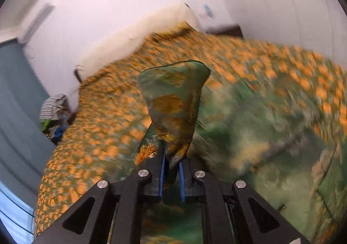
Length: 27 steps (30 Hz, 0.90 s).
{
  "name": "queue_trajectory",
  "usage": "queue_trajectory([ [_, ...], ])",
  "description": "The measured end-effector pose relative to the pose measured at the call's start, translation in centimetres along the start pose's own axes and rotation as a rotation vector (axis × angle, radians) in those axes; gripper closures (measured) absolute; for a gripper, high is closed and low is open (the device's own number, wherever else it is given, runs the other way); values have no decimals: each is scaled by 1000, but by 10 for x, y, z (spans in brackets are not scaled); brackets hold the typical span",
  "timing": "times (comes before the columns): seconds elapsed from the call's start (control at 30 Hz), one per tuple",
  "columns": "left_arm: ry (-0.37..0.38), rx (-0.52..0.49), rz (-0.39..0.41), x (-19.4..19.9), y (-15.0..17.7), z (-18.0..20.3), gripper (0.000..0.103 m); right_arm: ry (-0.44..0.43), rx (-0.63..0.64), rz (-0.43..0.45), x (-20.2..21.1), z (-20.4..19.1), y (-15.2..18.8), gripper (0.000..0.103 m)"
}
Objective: Fold large clothes
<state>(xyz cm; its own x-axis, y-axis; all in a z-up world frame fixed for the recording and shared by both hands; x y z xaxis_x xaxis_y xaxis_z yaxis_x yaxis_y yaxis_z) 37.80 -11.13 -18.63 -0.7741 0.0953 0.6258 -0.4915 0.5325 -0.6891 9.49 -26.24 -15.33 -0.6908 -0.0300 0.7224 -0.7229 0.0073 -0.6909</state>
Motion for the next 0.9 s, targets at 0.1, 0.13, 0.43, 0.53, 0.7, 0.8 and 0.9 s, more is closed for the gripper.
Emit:
queue_trajectory([
  [0.1,19,-55,-78,-27,25,32,92,27,-36,-6,-1,19,2,0],
  [0.13,22,-65,-107,-33,33,40,91,31,-43,-8,-2,22,2,0],
  [0.43,118,-48,-202,-23,107,51,89,-35,-80,-20,-41,32,-44,0],
  [0.53,149,-11,-224,-7,128,45,88,-136,-143,-58,-73,19,-70,0],
  [0.7,166,16,-266,6,157,47,87,-369,-298,-227,-133,-28,-91,1],
  [0.8,156,49,-260,7,162,48,87,-497,-446,-357,-159,-57,-84,1],
  [0.9,172,83,-251,10,163,49,78,-575,-595,-433,-163,-69,-66,1],
])
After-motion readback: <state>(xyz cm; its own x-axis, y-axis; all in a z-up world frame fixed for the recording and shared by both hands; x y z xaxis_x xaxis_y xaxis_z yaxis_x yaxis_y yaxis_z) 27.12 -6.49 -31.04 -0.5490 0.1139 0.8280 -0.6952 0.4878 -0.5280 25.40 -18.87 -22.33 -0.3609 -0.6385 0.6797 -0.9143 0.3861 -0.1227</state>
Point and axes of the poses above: each gripper's, at about its wrist camera, not at the fingertips, and x roughly against the way its jaws point, z to its right, y to its underside, the point moved 9 cm from there along -x, roughly the way its jaws point, and after that the axes turned 7 degrees about y, right-handed, at the moved point
